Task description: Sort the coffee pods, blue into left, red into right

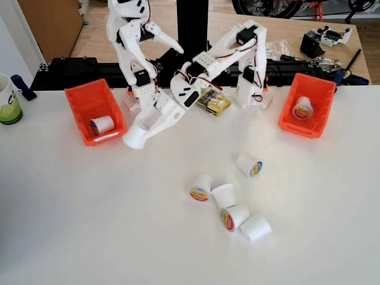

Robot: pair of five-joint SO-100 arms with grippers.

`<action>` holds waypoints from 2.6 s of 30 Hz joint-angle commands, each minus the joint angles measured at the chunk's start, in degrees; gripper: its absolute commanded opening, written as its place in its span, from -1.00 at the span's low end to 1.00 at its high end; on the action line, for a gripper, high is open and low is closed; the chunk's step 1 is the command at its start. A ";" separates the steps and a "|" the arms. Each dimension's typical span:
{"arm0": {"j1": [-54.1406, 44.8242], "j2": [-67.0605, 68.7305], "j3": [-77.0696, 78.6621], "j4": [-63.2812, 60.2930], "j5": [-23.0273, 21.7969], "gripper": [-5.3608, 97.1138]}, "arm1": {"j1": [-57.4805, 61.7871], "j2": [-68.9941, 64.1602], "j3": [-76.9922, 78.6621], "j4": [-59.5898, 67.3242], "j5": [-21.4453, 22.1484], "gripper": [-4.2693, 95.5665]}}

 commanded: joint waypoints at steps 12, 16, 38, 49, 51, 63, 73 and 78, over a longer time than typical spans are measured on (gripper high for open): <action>-0.26 -23.64 -24.87 -14.85 22.24 -0.07 | 8.79 -2.72 -3.16 -12.57 -10.99 -0.73; -0.53 -24.17 -24.61 -16.96 24.26 -0.07 | 11.43 -4.75 -3.78 -21.62 -15.73 -0.72; -0.70 -24.70 -24.26 -19.16 27.77 -0.08 | 21.09 -15.03 -20.39 -22.41 -36.91 -0.66; -0.79 -26.19 -24.17 -19.25 27.77 -0.08 | 20.65 -16.52 -23.82 -13.97 -36.12 -0.38; -0.97 -26.28 -24.17 -19.07 27.69 -0.08 | 20.92 -16.70 -23.73 -12.39 -35.16 -0.38; -0.97 -26.81 -22.41 -18.37 26.37 -0.09 | 13.71 -14.94 -30.59 4.13 -32.96 -0.42; -1.23 -25.93 -20.83 -18.02 25.75 -0.09 | -2.37 6.42 9.14 -18.02 -23.91 -0.47; -1.41 -25.75 -16.87 -18.02 24.35 -0.09 | -11.07 9.23 6.50 -1.58 -11.60 -0.48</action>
